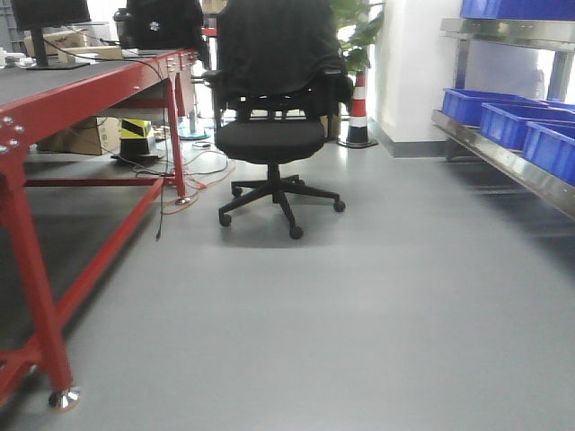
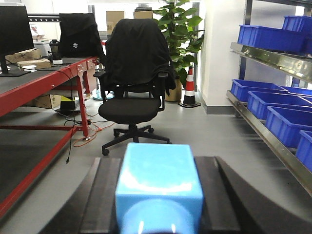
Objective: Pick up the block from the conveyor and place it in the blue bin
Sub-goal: 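Drive the base away from the conveyor toward the blue bin shelf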
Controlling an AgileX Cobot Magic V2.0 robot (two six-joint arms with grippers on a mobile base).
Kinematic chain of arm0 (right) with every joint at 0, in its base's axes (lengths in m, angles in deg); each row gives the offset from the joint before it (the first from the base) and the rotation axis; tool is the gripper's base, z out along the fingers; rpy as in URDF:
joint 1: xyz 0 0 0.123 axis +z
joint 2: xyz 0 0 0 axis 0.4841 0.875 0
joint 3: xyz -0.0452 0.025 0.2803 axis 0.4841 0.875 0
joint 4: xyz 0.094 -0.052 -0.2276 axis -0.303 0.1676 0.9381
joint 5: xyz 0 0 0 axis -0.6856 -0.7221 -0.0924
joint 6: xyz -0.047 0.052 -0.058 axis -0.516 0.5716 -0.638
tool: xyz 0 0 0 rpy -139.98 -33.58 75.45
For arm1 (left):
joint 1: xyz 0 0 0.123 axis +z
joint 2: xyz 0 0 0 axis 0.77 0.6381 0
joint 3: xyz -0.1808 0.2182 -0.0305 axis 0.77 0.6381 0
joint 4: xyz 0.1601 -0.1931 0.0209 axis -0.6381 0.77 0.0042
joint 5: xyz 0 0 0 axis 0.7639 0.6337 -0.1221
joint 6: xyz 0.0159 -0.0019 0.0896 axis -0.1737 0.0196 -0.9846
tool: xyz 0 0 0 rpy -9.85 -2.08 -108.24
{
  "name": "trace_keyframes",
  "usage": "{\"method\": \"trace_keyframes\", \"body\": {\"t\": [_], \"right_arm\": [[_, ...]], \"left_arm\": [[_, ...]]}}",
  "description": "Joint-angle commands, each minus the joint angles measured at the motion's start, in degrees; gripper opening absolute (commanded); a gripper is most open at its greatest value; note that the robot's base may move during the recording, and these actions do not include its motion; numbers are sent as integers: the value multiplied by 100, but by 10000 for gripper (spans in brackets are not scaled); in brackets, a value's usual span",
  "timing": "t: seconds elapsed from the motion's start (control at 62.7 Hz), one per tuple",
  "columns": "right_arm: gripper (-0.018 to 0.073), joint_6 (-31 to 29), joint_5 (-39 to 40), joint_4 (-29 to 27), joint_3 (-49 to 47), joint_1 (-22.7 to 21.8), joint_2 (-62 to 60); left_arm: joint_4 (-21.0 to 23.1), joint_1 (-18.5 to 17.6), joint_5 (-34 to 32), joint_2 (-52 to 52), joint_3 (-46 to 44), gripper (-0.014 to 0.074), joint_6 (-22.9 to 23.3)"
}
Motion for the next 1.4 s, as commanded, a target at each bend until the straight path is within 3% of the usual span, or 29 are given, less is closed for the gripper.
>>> {"method": "trace_keyframes", "body": {"t": [0.0,1.387], "right_arm": [[-162,-21,94,18,27,-13,-18],[-162,-21,94,18,27,-13,-18]], "left_arm": [[36,-14,-130,-12,-4,-111,17],[36,-14,-142,-12,-4,-111,17]]}}
